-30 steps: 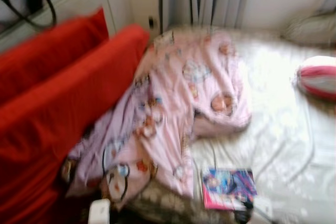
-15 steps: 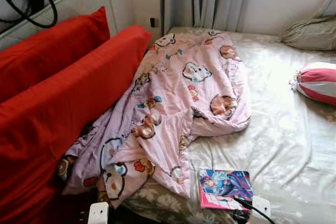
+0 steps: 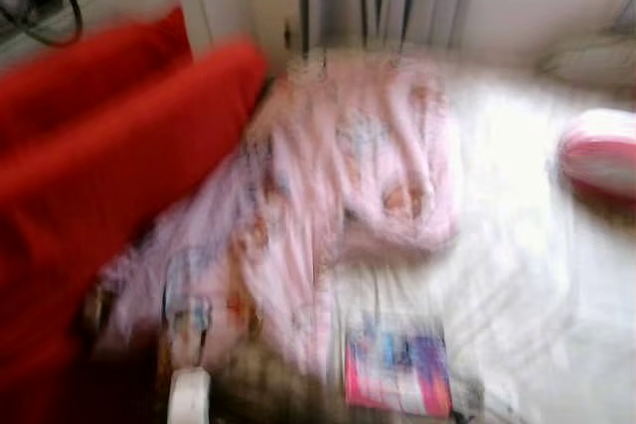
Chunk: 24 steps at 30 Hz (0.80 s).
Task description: Clean up the room
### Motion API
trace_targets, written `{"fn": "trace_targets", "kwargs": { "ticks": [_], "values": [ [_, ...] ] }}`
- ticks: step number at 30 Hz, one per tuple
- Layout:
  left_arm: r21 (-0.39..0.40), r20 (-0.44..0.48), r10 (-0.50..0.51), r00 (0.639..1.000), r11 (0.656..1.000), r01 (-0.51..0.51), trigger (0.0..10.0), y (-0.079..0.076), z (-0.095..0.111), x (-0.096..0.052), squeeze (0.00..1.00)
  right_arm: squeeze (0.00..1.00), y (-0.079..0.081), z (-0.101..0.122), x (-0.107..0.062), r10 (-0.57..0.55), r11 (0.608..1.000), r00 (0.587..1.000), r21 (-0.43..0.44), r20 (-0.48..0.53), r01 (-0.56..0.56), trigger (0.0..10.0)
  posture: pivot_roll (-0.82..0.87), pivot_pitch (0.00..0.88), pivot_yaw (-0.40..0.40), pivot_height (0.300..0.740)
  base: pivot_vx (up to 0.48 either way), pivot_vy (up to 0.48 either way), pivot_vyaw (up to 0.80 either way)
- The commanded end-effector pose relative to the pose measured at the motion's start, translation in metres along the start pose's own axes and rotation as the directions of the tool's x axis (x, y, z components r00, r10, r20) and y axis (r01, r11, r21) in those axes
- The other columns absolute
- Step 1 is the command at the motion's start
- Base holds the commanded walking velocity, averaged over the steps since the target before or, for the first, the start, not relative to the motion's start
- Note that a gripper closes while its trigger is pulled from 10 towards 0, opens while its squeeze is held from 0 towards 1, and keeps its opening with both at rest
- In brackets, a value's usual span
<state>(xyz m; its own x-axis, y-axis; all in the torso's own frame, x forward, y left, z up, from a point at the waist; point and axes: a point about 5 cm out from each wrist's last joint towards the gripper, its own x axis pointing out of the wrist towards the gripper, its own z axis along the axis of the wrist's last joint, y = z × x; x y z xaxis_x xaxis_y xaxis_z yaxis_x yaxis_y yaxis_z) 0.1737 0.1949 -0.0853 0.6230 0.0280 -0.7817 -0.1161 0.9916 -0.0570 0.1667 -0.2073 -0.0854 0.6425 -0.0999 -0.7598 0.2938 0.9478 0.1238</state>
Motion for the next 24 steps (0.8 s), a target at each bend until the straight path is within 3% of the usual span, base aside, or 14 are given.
{"fn": "trace_targets", "kwargs": {
  "ticks": [1,24],
  "values": [
    [0.004,-0.021,0.024,0.999,1.000,-0.024,10.0,0.0099,-0.0064,-0.0029,0.00,0.00,0.0067,-0.0037,0.0001,0.016,1.000,1.000,0.012,-0.010,-0.015,10.0,0.02,0.085,-0.004,0.740,0.000,0.000,0.00],
    [-0.007,0.019,0.020,1.000,1.000,-0.020,10.0,0.0094,-0.0034,-0.0031,0.00,0.00,0.0132,0.0034,0.0021,0.046,0.999,0.999,0.008,0.023,-0.047,10.0,0.02,0.078,-0.005,0.740,0.000,-0.035,0.00]
  ]
}}
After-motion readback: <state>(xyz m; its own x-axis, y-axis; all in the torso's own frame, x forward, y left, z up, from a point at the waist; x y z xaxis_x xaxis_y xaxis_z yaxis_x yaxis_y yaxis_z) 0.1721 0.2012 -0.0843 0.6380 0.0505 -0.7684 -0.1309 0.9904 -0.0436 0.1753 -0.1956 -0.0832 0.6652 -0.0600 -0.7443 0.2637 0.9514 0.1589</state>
